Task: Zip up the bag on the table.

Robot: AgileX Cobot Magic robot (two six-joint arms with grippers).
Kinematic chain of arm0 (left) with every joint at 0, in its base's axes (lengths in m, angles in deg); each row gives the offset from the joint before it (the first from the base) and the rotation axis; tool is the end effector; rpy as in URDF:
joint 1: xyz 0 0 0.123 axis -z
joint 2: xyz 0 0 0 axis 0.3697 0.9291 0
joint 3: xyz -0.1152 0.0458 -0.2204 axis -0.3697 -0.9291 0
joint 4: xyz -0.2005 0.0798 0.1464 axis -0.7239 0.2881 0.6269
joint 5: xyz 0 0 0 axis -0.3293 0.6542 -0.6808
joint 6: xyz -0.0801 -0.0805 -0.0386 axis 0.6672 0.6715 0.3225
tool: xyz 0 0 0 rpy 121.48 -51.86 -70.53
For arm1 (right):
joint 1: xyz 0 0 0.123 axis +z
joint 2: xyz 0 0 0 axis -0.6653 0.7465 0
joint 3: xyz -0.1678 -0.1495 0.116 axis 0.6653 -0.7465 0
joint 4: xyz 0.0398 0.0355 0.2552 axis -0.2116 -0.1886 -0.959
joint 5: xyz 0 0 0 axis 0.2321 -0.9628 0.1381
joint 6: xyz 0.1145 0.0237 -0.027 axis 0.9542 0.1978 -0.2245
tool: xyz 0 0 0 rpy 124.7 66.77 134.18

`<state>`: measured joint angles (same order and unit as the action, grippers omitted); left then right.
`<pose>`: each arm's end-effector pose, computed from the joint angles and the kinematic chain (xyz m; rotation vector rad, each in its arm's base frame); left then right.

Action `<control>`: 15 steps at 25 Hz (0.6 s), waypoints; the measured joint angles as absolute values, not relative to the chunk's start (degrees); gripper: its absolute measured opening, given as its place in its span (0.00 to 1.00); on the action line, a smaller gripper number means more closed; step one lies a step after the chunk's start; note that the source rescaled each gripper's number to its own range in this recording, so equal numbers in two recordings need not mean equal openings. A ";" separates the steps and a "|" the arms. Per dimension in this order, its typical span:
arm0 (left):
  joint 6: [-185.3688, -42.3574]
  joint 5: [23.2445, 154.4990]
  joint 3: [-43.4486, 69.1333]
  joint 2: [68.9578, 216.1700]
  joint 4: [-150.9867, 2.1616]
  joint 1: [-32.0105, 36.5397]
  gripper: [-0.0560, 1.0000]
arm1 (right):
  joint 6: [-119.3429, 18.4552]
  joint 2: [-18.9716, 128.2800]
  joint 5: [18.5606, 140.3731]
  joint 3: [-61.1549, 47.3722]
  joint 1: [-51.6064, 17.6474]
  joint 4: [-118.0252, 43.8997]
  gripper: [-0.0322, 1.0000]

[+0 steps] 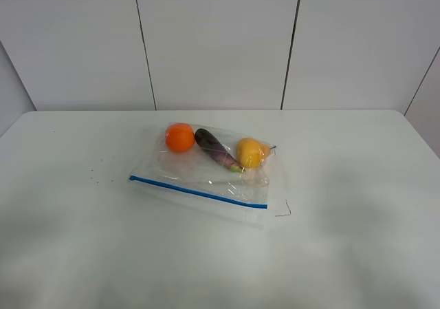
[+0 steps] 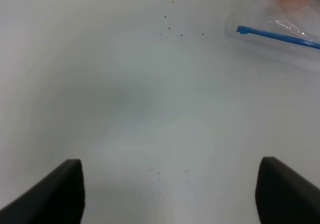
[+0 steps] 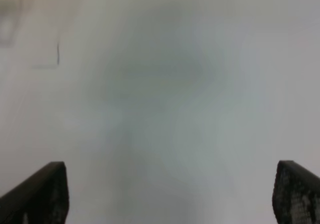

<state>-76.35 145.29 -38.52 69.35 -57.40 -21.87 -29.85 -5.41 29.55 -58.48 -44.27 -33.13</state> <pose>0.0623 0.0065 0.2674 -0.0668 2.0395 0.0375 0.0952 0.0029 0.2533 0.0137 2.2426 0.0403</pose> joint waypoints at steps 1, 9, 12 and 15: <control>-76.35 145.29 -38.52 69.35 -57.40 -21.87 0.98 | -29.79 -7.46 29.55 -58.48 -44.27 -33.11 0.91; -76.35 145.29 -38.52 69.35 -57.40 -21.87 0.98 | -29.08 -17.26 29.55 -58.73 -44.27 -32.12 0.91; -76.35 145.29 -38.52 69.35 -57.40 -21.87 0.98 | -27.58 -18.73 29.55 -58.77 -44.27 -30.79 0.91; -76.35 145.29 -38.52 69.35 -57.40 -21.87 0.98 | -26.73 -18.73 29.55 -58.77 -44.27 -30.39 0.91</control>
